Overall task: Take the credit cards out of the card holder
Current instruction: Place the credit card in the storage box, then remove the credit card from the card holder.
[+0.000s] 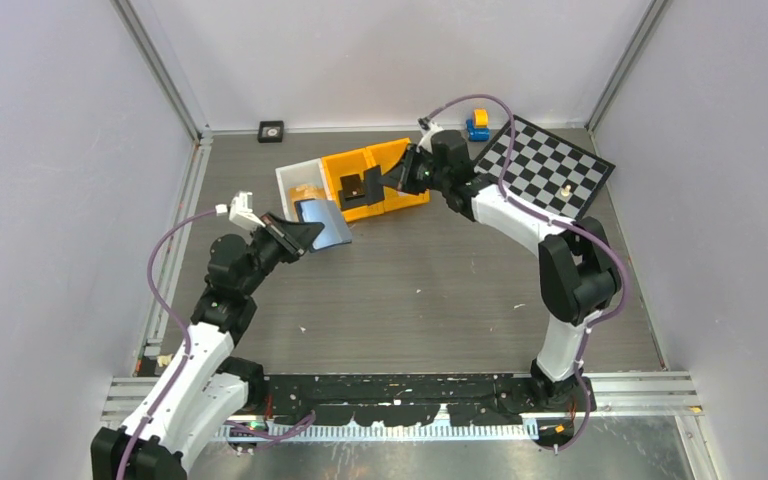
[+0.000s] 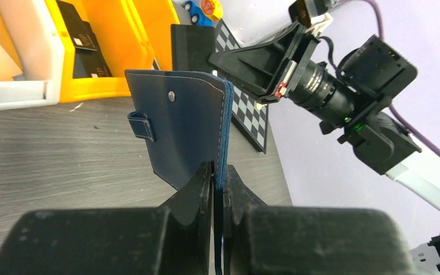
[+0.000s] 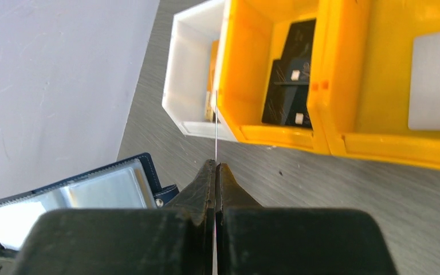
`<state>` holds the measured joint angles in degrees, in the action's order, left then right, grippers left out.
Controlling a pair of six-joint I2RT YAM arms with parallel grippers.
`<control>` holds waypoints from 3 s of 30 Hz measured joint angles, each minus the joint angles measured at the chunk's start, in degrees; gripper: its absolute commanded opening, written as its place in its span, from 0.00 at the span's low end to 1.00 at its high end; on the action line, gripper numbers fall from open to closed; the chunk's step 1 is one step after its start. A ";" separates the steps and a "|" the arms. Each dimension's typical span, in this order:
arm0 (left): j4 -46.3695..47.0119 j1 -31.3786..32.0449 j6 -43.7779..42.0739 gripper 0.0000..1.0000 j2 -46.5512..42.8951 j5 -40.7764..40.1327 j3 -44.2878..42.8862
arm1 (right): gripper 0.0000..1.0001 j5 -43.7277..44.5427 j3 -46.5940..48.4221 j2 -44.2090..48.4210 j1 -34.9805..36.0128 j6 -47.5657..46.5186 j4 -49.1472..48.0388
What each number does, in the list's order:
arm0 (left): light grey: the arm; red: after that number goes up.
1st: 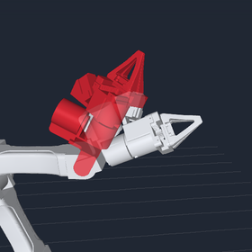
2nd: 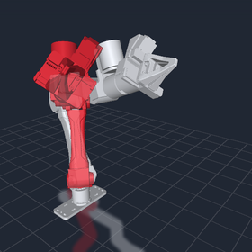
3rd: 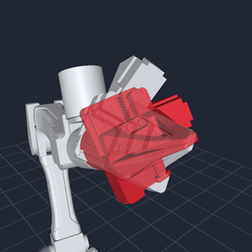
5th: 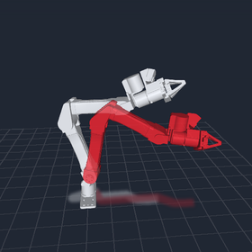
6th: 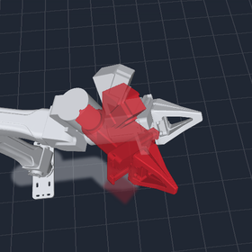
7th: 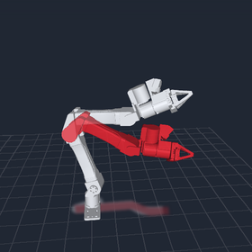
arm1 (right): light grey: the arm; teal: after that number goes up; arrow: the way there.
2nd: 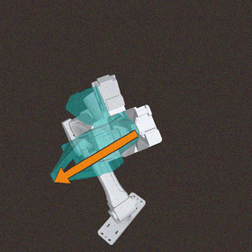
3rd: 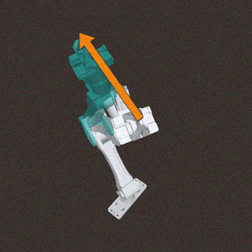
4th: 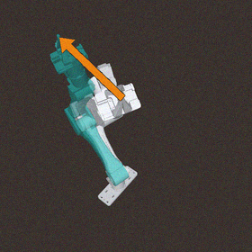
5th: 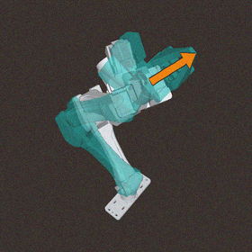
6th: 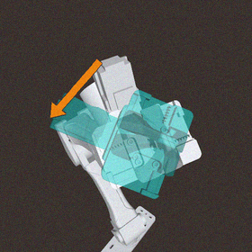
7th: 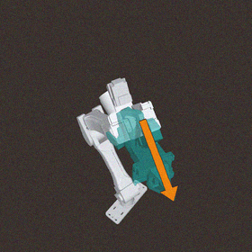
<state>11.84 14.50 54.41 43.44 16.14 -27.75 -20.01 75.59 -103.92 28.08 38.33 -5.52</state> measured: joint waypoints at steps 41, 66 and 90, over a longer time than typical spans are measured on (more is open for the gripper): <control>-4.81 0.00 -0.79 0.00 -2.49 -6.45 1.33 | 0.32 -0.42 46.36 -36.85 3.54 -8.63 18.18; 8.39 0.24 2.60 0.00 9.40 -0.37 4.31 | 0.85 16.28 -4.76 19.34 8.66 -7.91 18.88; 22.62 17.75 -7.80 0.00 25.44 0.68 -3.93 | 0.92 14.27 -44.11 32.68 5.09 1.62 -15.63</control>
<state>34.46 32.25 46.61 68.88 16.82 -31.68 -5.74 31.48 -71.24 33.17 39.94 -21.15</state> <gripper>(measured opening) 0.073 0.917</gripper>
